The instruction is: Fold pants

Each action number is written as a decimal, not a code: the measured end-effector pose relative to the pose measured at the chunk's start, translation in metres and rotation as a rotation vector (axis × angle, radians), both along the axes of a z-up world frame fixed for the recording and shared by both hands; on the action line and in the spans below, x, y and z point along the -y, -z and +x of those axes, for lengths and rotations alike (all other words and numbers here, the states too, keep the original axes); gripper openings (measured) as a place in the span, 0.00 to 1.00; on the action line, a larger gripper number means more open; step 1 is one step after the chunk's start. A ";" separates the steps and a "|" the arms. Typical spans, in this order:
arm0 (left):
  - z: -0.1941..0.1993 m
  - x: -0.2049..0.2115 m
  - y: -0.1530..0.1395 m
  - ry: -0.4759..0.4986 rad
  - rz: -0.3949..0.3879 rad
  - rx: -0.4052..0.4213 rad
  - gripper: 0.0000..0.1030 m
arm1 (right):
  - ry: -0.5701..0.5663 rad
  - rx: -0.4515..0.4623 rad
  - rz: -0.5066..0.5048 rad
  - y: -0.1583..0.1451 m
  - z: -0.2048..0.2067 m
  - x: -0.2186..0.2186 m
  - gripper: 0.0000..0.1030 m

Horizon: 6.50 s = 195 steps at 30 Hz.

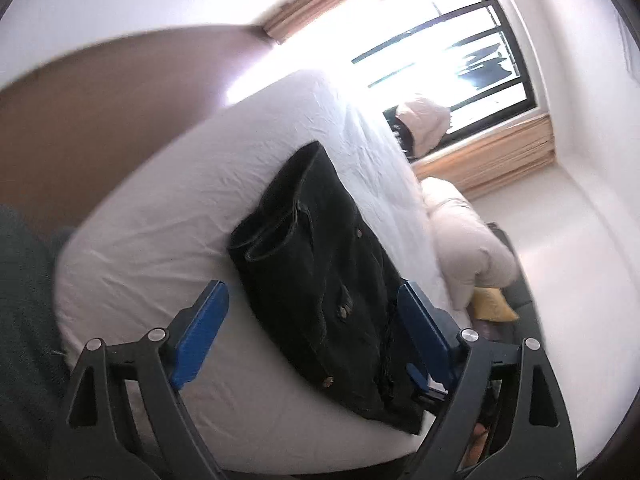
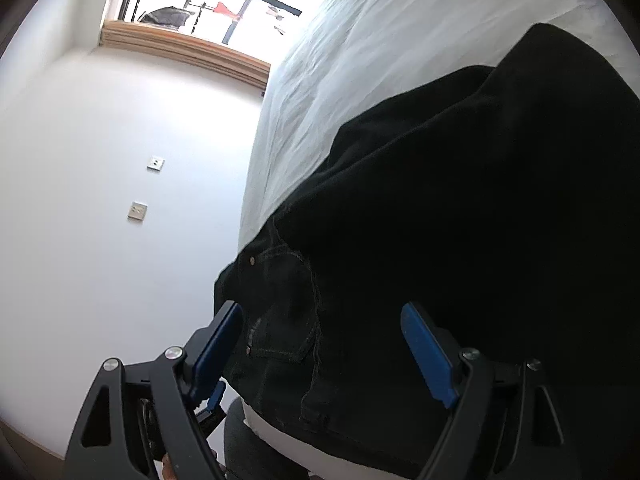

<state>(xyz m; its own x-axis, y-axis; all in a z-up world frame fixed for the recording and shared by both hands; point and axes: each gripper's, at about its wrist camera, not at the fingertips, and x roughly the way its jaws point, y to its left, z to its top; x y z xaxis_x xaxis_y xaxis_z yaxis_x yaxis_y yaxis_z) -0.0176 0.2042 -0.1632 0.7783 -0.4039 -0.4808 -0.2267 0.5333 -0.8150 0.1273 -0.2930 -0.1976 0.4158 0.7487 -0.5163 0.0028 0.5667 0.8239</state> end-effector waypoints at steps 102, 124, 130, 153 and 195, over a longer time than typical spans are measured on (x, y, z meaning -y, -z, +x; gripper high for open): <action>0.108 0.246 -0.126 0.617 0.134 0.283 0.12 | -0.022 -0.180 0.334 0.093 -0.005 -0.013 0.49; 0.101 0.363 -0.055 0.899 0.379 0.198 0.12 | -0.131 0.029 0.283 0.017 0.016 0.046 1.00; 0.088 0.397 -0.045 0.964 0.495 0.193 0.12 | -0.151 -0.032 0.126 0.022 0.027 0.091 0.61; 0.077 0.479 0.005 1.111 0.553 0.062 0.48 | -0.063 -0.070 0.059 0.047 0.034 0.144 0.60; 0.173 0.331 0.080 0.779 0.374 -0.184 0.77 | -0.038 -0.093 -0.163 0.052 0.009 0.107 0.69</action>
